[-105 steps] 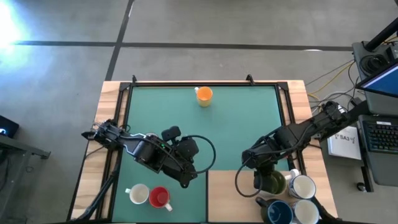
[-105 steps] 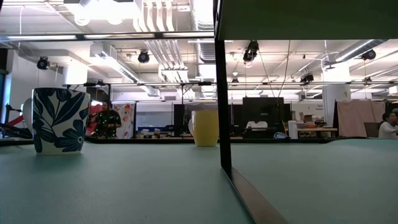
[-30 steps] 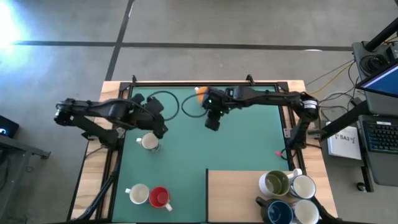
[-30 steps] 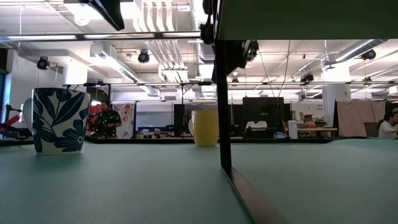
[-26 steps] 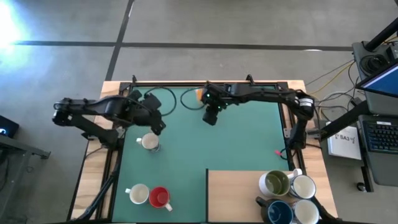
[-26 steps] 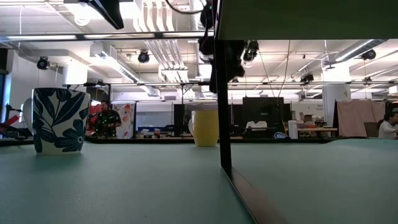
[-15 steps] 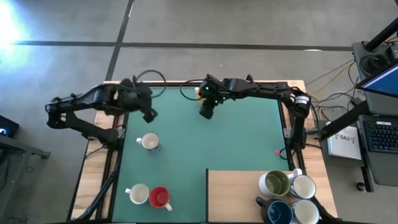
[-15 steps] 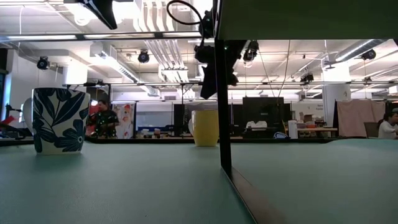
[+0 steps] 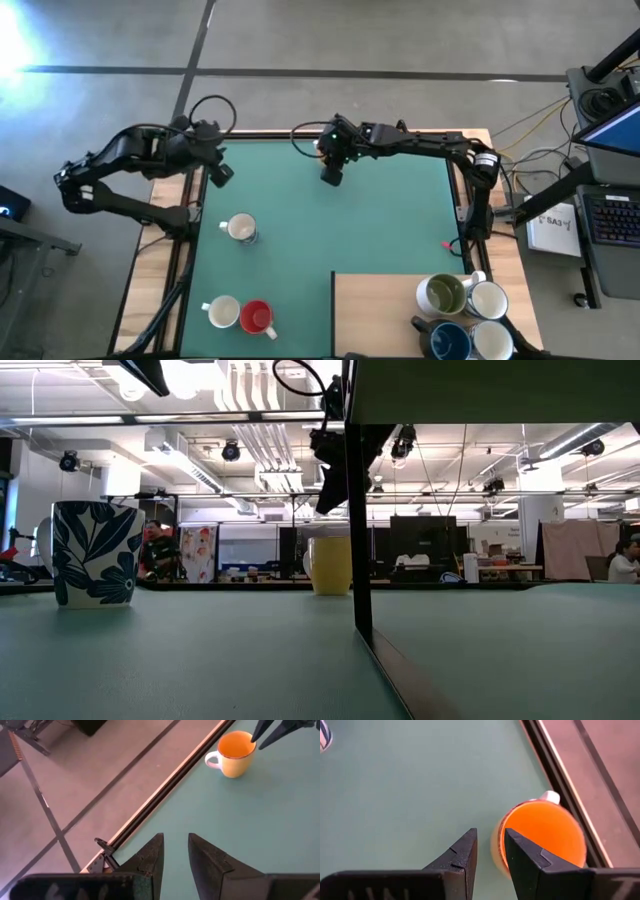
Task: Place coffee mugs
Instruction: Put the yellow mug on the shelf
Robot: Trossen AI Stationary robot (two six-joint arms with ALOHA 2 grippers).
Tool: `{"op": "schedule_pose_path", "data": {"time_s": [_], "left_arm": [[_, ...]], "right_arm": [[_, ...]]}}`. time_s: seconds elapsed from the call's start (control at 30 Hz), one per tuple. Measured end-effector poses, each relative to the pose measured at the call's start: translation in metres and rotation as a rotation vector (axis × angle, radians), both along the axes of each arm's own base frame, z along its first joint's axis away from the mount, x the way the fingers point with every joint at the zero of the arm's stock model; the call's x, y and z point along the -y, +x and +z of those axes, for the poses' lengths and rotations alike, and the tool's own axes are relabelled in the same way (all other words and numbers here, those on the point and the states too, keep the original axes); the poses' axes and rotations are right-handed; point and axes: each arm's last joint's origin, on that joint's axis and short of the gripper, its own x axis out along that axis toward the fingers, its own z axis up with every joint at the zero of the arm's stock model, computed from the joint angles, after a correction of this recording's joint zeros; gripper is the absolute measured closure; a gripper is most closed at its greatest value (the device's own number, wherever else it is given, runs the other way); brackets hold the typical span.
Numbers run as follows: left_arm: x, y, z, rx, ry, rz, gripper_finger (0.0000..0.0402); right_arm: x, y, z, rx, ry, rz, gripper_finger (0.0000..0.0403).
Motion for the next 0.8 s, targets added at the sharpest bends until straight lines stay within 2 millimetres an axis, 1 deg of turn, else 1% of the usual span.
{"op": "schedule_pose_path", "data": {"time_s": [0.13,0.27,0.53,0.8], "left_arm": [[0.001,-0.005,0.002,0.012,0.004,-0.003,0.0331],[0.001,-0.008,0.003,0.008,0.023,-0.008,0.0331],[0.001,-0.01,0.004,0.008,0.037,-0.005,0.0331],[0.001,-0.01,0.004,0.004,0.04,-0.009,0.0331]], "right_arm": [[0.0,-0.002,-0.006,-0.018,0.009,-0.005,0.0314],[0.001,-0.006,-0.018,-0.039,0.028,-0.021,0.0314],[0.008,-0.01,-0.035,-0.045,-0.015,-0.03,0.0314],[0.012,-0.015,-0.043,-0.061,-0.026,-0.025,0.0314]]}}
